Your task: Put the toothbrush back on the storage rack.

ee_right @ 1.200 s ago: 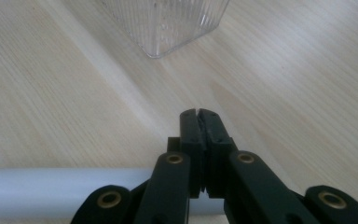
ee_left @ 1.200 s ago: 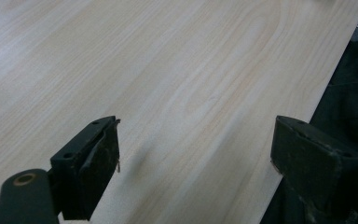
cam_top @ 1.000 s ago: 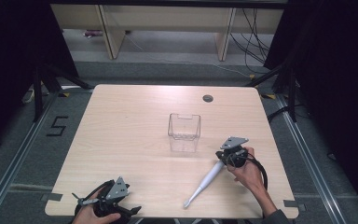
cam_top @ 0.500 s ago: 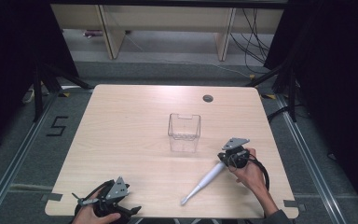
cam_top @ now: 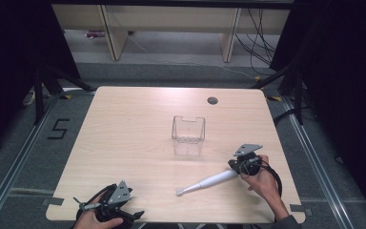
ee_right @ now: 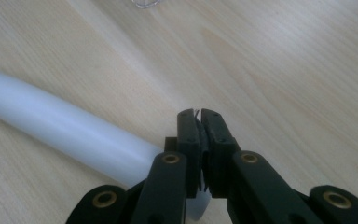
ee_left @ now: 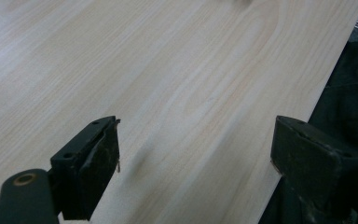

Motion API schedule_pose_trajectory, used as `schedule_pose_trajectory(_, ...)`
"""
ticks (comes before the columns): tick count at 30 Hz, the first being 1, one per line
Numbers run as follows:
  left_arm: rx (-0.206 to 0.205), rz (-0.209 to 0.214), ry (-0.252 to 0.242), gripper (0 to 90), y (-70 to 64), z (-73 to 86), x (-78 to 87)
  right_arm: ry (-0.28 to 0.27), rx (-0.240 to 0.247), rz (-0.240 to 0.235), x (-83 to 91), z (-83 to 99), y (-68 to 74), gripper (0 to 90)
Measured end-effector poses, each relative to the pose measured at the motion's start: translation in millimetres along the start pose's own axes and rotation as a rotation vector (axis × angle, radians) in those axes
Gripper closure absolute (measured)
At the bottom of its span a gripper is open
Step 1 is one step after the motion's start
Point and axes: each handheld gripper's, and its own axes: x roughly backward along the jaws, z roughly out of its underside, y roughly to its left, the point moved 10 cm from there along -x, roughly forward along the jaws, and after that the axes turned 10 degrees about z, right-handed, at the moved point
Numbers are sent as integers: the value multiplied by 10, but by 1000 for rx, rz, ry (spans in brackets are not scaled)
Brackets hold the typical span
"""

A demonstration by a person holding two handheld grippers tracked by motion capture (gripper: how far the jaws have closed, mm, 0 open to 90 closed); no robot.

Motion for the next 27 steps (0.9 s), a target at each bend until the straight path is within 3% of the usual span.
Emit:
schedule_pose_trajectory(5, -1, -4, -11, 147, -2, -7, 1, 22, 18, -11, 20, 59, 7, 868)
schedule_pose_trajectory(8, -4, 3, -2, 148, -6, -3, 4, 33, -20, -10, 27, 81, 58, 864)
schedule_pose_trajectory(10, -1, -3, -5, 148, 1, -3, 3, 43, 6, -22, 36, 103, 64, 862)
schedule_pose_trajectory(15, 1, -8, -11, 148, 0, -4, 4, 27, 12, -18, 48, 104, 80, 861)
schedule_pose_trajectory(20, 3, -8, -11, 148, 2, -3, 5, 49, 26, -16, 92, 154, 92, 858)
schedule_pose_trajectory(21, 21, -8, -14, 148, -4, 2, -1, 52, 29, -26, 93, 166, 102, 856)
schedule_pose_trajectory(26, 4, -8, -13, 148, 0, -5, 8, 43, 15, -15, 112, 188, 119, 856)
schedule_pose_trajectory(27, 3, -8, -12, 148, 1, -6, 7, 60, 34, -28, 136, 210, 121, 855)
